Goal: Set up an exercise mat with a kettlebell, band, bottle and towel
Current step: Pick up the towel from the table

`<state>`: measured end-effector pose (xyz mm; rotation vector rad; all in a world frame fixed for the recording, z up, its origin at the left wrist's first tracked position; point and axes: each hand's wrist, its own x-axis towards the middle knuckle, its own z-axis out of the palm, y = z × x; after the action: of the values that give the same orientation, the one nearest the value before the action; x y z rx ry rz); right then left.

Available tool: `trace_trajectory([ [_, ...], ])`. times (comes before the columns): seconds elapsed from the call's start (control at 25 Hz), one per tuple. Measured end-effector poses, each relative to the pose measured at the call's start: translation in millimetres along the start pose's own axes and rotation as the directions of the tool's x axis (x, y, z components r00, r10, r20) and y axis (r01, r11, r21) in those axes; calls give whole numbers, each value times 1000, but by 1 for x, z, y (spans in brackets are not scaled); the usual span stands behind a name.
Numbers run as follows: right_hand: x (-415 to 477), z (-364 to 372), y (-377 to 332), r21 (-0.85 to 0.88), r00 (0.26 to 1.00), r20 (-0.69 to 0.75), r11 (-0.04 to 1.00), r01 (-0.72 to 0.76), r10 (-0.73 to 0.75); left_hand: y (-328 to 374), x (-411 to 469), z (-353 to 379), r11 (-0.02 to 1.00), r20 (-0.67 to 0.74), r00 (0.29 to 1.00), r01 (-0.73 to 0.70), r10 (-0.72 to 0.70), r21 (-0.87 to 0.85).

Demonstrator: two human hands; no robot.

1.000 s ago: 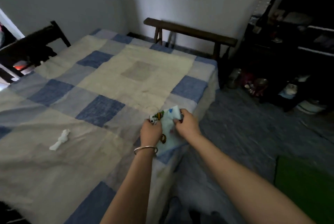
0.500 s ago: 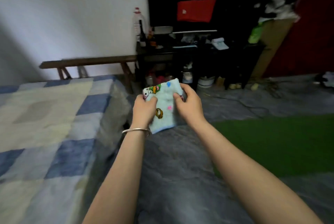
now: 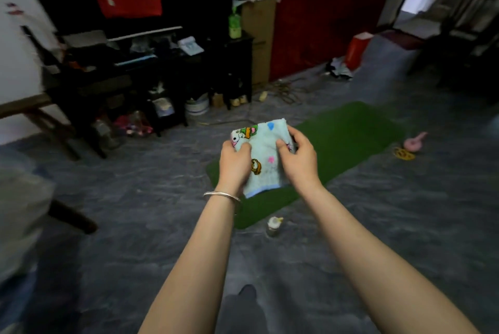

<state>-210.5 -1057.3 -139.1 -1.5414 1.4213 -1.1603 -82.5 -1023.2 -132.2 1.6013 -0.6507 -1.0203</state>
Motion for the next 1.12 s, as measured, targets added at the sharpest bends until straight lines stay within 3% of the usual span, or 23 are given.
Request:
trace_trajectory([
  [0.28,97,-101,73,-58,991,-110,995,-79,72,-11,47,165,998,120,992,48,-43,-39],
  [0.52,182,-155,143,-119,988,-73,982,-145,137,-38,95,274,992,126,984,130,-128,-2],
  [0.88,271,-167,321,-197,945,152,946,-258,289,-158,165,392,961,-76,960,272,-268,54],
  [1.12,315,-141,467,-323,886,354,929,-183,298,-288,229,446,926,-202,906,377,-372,-13],
])
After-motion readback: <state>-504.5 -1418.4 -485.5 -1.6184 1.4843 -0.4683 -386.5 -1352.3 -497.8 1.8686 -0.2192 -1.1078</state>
